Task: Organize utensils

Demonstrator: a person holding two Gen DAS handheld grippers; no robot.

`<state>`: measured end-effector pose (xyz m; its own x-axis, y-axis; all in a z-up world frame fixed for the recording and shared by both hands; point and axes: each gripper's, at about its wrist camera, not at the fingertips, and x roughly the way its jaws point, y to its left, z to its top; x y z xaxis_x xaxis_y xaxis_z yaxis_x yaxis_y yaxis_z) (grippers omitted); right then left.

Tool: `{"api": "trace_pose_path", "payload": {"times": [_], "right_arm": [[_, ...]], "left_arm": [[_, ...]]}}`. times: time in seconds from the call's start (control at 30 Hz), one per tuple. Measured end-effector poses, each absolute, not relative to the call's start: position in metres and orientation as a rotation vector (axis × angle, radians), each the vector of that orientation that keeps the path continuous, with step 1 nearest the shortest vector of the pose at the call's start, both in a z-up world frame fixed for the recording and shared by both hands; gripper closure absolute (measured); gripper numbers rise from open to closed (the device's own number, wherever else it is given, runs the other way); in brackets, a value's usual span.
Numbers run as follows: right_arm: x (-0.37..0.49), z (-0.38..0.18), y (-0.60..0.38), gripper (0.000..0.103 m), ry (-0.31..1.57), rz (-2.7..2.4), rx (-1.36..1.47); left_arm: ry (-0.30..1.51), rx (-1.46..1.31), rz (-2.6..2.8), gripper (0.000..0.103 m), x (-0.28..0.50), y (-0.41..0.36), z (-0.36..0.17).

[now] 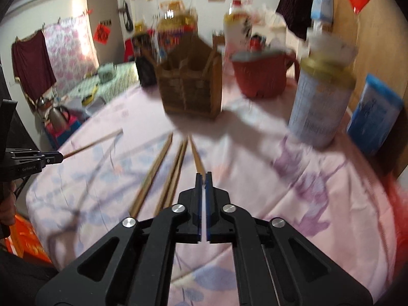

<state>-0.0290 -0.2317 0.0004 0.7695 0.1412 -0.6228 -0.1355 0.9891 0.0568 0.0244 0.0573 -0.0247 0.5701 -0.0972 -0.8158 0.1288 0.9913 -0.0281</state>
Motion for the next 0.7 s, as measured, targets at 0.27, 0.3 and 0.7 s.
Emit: {"api": "trace_pose_path", "payload": {"times": [0.27, 0.3, 0.7], "right_arm": [[-0.012, 0.022, -0.231, 0.095, 0.708, 0.249, 0.029], [-0.01, 0.011, -0.232, 0.085, 0.74, 0.254, 0.028], [-0.008, -0.108, -0.257, 0.08, 0.985, 0.18, 0.07]], "left_arm": [[0.857, -0.001, -0.189, 0.097, 0.04, 0.05, 0.039], [0.85, -0.002, -0.192, 0.097, 0.04, 0.048, 0.042], [0.872, -0.031, -0.182, 0.097, 0.038, 0.051, 0.038]]}}
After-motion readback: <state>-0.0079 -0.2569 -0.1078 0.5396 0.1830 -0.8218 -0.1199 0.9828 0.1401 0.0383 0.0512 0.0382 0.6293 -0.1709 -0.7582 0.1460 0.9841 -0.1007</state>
